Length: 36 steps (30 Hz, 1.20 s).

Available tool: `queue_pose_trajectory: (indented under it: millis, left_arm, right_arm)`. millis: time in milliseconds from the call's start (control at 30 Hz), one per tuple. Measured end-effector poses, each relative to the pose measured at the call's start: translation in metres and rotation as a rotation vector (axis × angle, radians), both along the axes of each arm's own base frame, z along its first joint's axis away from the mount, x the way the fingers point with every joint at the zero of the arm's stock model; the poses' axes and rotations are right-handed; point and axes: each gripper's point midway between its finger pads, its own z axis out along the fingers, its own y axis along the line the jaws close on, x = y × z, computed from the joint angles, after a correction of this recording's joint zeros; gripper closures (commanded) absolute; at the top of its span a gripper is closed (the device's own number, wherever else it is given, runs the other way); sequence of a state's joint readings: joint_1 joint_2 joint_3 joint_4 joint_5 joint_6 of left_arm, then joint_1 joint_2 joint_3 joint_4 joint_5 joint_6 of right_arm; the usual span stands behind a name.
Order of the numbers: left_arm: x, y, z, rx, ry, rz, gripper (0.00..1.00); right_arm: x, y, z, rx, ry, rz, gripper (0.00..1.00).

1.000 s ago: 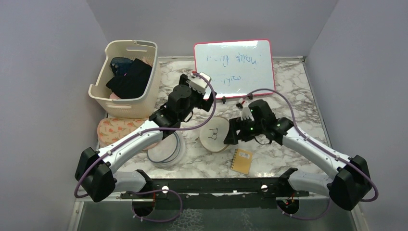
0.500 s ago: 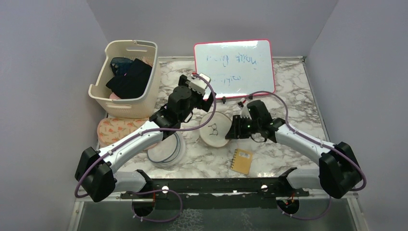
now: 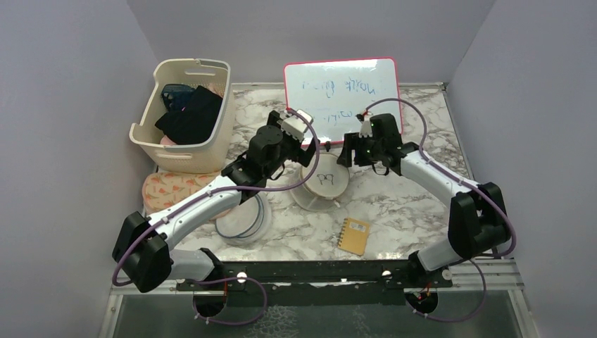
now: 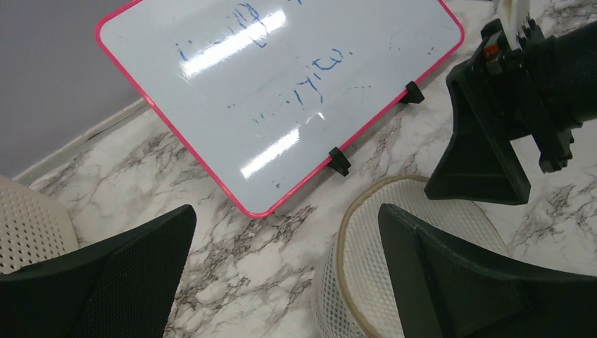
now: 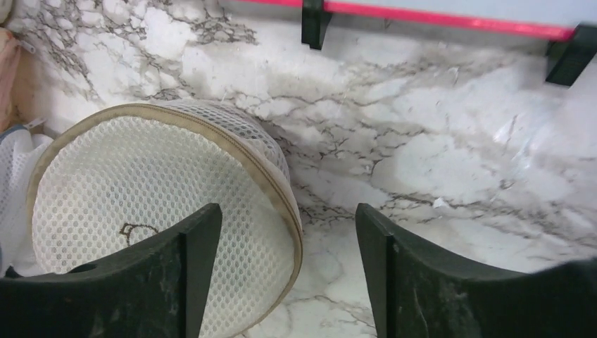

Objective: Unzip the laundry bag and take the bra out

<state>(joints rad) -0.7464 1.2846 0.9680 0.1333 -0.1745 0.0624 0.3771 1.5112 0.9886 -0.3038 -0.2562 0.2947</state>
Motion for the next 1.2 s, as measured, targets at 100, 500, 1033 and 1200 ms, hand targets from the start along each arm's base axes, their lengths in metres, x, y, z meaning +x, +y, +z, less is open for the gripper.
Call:
queue_pose_trajectory:
  millis: [100,500,1033,1200]
  left_arm:
    - [-0.003,-0.006,-0.003,0.005,0.005,-0.039,0.01]
    - [-0.095,-0.026,-0.085,0.218,-0.095,-0.586,0.09]
    - [-0.147,-0.069,-0.123,0.448,-0.304,-0.850,0.42]
    - [-0.137,-0.072,-0.142,0.502,-0.270,-0.820,0.56]
  right_arm:
    - [0.005,-0.003,0.017,-0.008,-0.051,0.002,0.22]
    - [-0.060,-0.036,0.083,0.045,-0.303,-0.011,0.17]
    - [-0.096,-0.019,0.067,0.204,-0.344,0.097,0.17]
    - [-0.103,-0.017,0.062,0.232,-0.345,0.108,0.17]
